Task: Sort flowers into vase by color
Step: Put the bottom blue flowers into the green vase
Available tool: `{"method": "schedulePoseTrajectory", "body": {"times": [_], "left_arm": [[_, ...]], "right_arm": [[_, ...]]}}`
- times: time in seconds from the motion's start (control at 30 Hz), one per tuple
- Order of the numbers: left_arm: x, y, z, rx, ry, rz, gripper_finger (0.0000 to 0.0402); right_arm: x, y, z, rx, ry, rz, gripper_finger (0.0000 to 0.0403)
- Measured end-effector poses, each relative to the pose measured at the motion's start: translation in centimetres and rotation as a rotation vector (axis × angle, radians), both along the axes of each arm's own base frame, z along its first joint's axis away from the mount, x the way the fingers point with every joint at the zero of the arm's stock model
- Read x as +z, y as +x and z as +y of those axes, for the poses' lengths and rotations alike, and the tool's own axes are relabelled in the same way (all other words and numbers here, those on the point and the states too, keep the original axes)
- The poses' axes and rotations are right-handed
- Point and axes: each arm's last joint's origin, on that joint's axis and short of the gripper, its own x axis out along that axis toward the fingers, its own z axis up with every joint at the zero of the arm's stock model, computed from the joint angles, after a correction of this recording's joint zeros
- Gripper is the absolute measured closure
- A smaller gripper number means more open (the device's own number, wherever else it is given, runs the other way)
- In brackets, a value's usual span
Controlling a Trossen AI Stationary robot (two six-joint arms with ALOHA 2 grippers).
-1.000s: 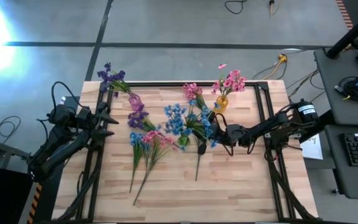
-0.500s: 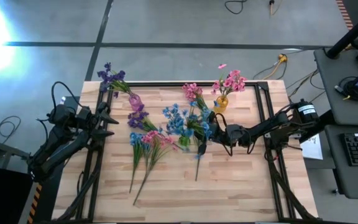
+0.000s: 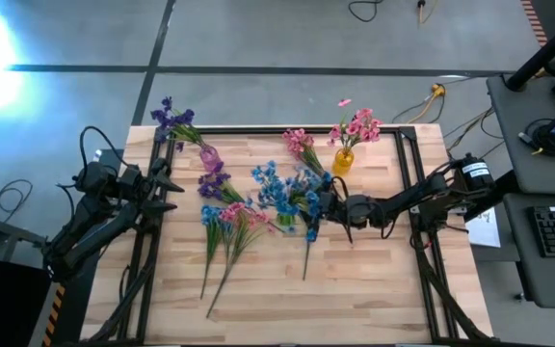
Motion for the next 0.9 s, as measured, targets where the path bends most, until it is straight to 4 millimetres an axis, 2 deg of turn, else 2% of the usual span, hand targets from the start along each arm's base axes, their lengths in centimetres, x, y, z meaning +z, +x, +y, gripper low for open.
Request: {"method": "schedulePoseTrajectory", "body": {"times": [0.4, 0.6, 0.9], "left_arm": [[0.0, 0.0, 0.0, 0.000, 0.000, 0.000, 0.0200], [0.0, 0.0, 0.0, 0.000, 0.000, 0.001, 0.0200], [0.0, 0.0, 0.0, 0.001, -0.001, 0.000, 0.0200]], "right_arm": [[-0.7, -0.2, 0.5, 0.012, 0.033, 0.080, 0.0143], [-0.7, -0.8, 1.4, -0.049, 0.043, 0.133, 0.0136], [0.2, -2.1, 2.0, -0.039, 0.092, 0.193, 0.0138]]}}
